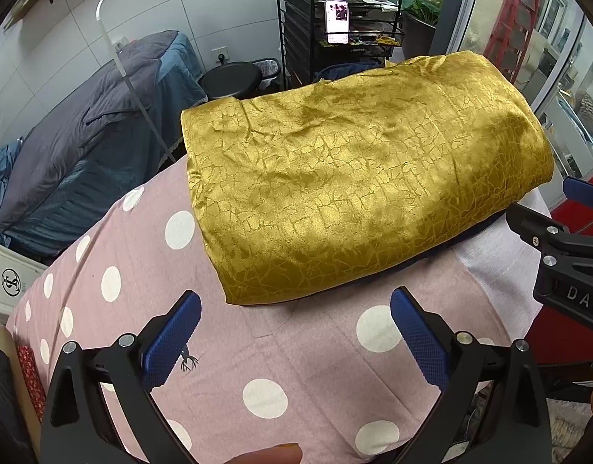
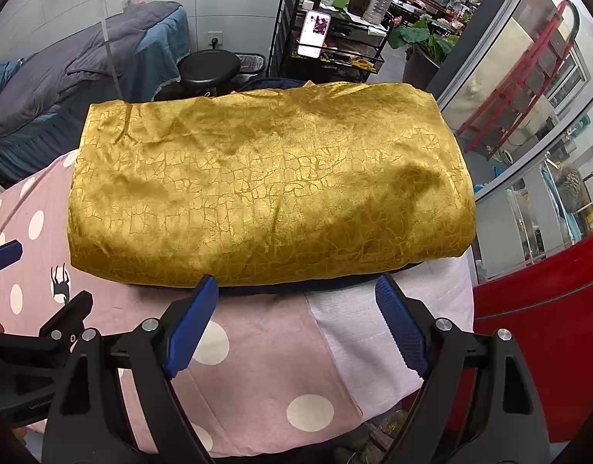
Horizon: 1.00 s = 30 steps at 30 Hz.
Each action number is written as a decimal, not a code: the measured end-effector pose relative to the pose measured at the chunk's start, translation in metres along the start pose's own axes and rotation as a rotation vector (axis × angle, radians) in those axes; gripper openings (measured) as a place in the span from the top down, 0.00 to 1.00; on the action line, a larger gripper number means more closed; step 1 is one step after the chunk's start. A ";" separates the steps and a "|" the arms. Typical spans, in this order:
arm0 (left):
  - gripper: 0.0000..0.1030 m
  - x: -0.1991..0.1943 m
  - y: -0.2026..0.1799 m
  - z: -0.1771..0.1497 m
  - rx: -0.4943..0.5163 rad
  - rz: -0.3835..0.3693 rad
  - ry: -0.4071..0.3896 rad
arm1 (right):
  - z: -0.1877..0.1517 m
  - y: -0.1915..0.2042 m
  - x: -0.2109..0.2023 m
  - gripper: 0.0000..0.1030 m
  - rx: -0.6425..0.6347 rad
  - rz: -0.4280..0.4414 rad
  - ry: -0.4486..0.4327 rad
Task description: Fold large clothes
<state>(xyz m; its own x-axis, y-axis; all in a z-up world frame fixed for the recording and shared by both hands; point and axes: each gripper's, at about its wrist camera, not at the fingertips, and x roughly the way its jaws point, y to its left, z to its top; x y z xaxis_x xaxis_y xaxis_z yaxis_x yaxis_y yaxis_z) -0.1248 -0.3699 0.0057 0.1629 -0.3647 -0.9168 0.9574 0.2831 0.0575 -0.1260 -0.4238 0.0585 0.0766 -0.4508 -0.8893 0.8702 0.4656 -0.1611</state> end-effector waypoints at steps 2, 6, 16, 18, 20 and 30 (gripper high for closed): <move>0.06 0.000 0.000 0.000 0.000 0.003 0.000 | 0.000 0.000 0.000 0.20 0.000 0.000 0.000; 0.06 0.002 0.002 -0.001 -0.001 0.004 0.005 | -0.001 0.001 0.000 0.20 0.001 0.000 0.000; 0.06 0.002 0.001 -0.001 0.000 0.005 0.006 | -0.001 0.001 0.002 0.20 -0.005 0.006 0.001; 0.06 0.001 0.001 -0.001 0.000 0.005 0.006 | -0.001 0.001 0.003 0.20 -0.007 0.006 0.002; 0.06 0.002 0.001 -0.001 0.000 0.006 0.007 | -0.002 0.001 0.004 0.20 -0.007 0.008 0.003; 0.06 0.002 -0.001 -0.002 0.000 0.008 0.012 | -0.001 0.001 0.004 0.20 -0.009 0.009 0.004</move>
<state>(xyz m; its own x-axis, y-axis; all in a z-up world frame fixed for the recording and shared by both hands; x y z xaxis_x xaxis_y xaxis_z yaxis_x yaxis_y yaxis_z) -0.1258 -0.3687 0.0033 0.1672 -0.3517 -0.9211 0.9562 0.2857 0.0645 -0.1254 -0.4245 0.0539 0.0827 -0.4436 -0.8924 0.8653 0.4762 -0.1565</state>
